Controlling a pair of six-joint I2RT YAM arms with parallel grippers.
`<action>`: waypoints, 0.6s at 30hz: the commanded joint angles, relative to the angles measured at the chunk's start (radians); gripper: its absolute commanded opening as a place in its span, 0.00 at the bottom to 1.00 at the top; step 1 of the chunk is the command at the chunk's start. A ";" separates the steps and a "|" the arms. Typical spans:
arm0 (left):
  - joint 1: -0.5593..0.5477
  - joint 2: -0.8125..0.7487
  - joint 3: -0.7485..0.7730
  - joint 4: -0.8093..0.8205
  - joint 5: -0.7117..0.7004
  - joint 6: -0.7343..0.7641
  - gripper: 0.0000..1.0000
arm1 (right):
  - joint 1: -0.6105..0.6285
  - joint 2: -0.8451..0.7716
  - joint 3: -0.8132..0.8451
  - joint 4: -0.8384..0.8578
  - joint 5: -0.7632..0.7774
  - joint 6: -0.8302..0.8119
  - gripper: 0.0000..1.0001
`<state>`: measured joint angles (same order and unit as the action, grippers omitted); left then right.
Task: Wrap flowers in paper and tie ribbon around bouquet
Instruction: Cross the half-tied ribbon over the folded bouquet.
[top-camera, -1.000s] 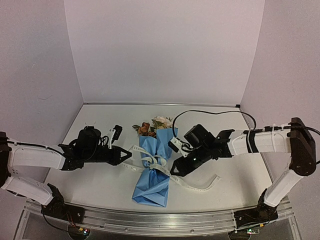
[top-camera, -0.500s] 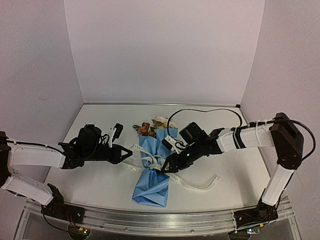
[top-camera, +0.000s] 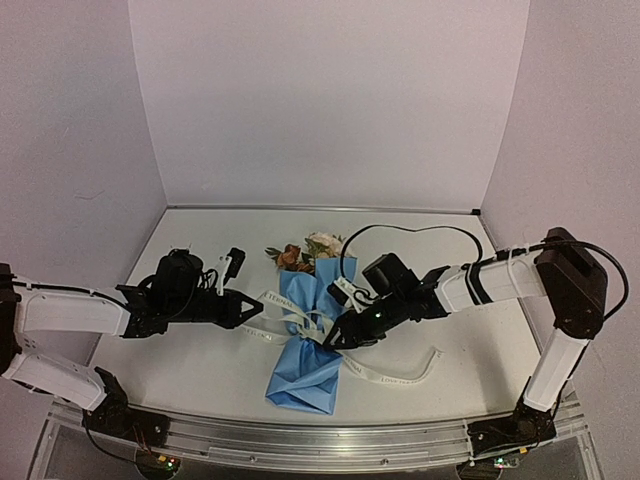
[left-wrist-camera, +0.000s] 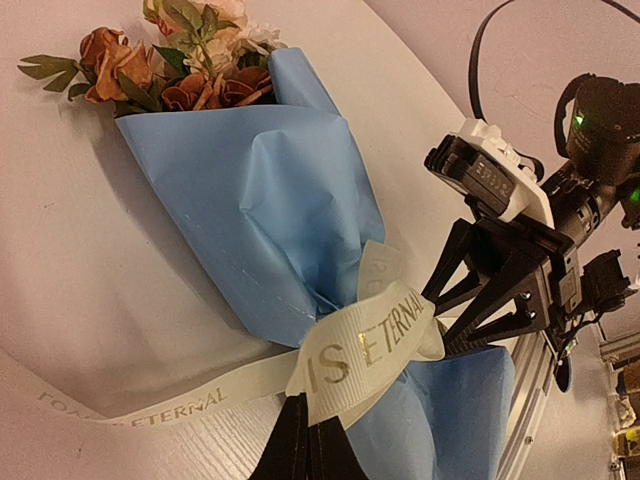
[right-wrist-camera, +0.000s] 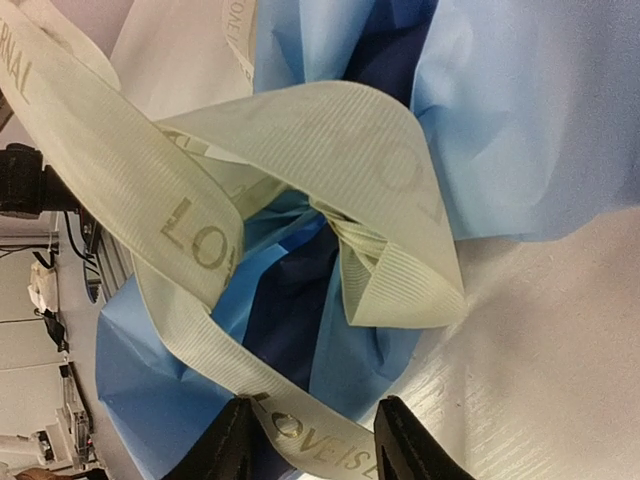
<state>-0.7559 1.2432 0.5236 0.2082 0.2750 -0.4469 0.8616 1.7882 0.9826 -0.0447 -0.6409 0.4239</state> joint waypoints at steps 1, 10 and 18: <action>0.003 -0.034 0.039 -0.002 -0.025 -0.007 0.00 | -0.004 -0.039 -0.011 0.066 -0.009 0.030 0.38; 0.003 -0.067 0.024 -0.014 -0.058 -0.016 0.00 | -0.003 -0.067 0.005 0.060 0.010 0.056 0.21; 0.003 -0.087 0.016 -0.019 -0.057 -0.018 0.00 | -0.004 -0.075 0.041 -0.003 0.042 0.066 0.14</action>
<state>-0.7559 1.1884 0.5236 0.1926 0.2317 -0.4549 0.8616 1.7517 0.9814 -0.0143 -0.6301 0.4822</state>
